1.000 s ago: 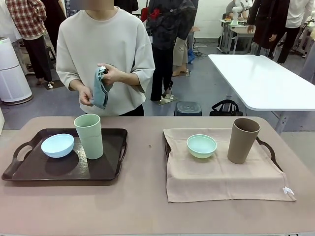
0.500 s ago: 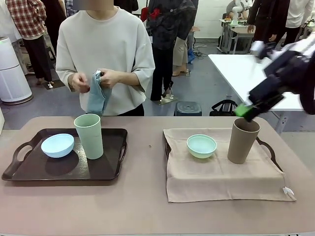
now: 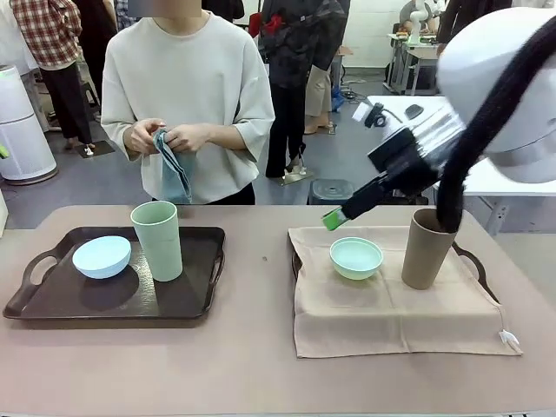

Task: Set up a tray with a mat and arrange the tableware.
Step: Pick up the Picnic Bowl and Reusable plastic cup from the Handle tray in front of the human's position and hold them in the air.

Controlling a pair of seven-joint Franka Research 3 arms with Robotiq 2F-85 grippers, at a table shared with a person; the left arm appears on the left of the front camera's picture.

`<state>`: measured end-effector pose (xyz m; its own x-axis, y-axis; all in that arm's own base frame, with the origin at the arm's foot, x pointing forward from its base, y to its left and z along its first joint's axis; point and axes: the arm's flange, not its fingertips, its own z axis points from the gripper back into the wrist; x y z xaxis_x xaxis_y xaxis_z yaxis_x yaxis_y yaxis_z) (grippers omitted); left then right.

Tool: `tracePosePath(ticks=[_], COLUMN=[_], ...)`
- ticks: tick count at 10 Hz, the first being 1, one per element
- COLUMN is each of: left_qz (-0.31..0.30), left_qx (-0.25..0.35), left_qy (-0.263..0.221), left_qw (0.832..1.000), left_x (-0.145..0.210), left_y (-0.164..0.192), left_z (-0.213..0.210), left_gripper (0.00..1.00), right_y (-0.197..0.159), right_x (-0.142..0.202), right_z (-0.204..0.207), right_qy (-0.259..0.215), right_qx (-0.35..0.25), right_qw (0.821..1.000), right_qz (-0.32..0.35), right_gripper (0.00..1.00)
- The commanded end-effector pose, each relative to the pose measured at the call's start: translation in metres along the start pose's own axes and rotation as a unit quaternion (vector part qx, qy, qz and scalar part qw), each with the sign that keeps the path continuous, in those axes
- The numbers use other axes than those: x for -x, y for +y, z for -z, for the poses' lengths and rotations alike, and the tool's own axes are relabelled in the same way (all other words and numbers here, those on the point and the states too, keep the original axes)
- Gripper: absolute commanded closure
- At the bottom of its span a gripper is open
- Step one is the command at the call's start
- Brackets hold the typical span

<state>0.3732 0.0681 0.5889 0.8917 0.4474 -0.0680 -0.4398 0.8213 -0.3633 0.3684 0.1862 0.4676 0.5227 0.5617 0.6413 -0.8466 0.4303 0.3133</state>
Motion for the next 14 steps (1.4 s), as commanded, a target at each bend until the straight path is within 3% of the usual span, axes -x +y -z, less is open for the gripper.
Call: tracePosePath(ticks=[1, 2, 3, 7, 8, 9, 10, 14], left_qz=[-0.002, 0.027, 0.000, 0.005, 0.079, 0.147, 0.198, 0.277], left_qx=[-0.030, 0.016, -0.011, -0.005, -0.033, -0.067, -0.115, -0.214], left_qy=[-0.008, -0.024, 0.000, -0.004, -0.110, -0.112, -0.160, -0.176], left_qw=[1.000, 0.999, 1.000, 1.000, 0.990, 0.981, 0.960, 0.920], left_x=[-0.003, -0.002, -0.002, -0.004, -0.013, -0.018, -0.017, -0.034], left_y=[-0.019, -0.021, -0.008, -0.010, -0.024, -0.039, -0.048, -0.044], left_z=[0.006, 0.008, 0.005, 0.006, 0.023, 0.039, 0.052, 0.094], left_gripper=[0.00, 0.00, 0.00, 0.00, 0.00, 0.00, 0.00, 0.00], right_y=[-0.026, 0.000, 0.000, -0.004, -0.012, -0.019, -0.026, -0.042], right_x=[-0.003, 0.000, 0.000, -0.004, 0.002, -0.007, -0.016, -0.061], right_z=[0.024, 0.000, 0.000, 0.001, 0.016, 0.046, 0.075, 0.179], right_qy=[-0.038, 0.000, 0.000, -0.011, -0.031, -0.035, -0.033, -0.040], right_qx=[-0.044, 0.000, 0.000, -0.001, -0.061, -0.101, -0.111, -0.033], right_qw=[0.998, 1.000, 1.000, 1.000, 0.991, 0.980, 0.971, 0.962], right_qz=[-0.006, 0.000, 0.000, -0.009, -0.115, -0.168, -0.211, -0.266], right_gripper=[0.00, 0.00, 0.00, 0.00, 0.00, 0.00, 0.00, 0.00])
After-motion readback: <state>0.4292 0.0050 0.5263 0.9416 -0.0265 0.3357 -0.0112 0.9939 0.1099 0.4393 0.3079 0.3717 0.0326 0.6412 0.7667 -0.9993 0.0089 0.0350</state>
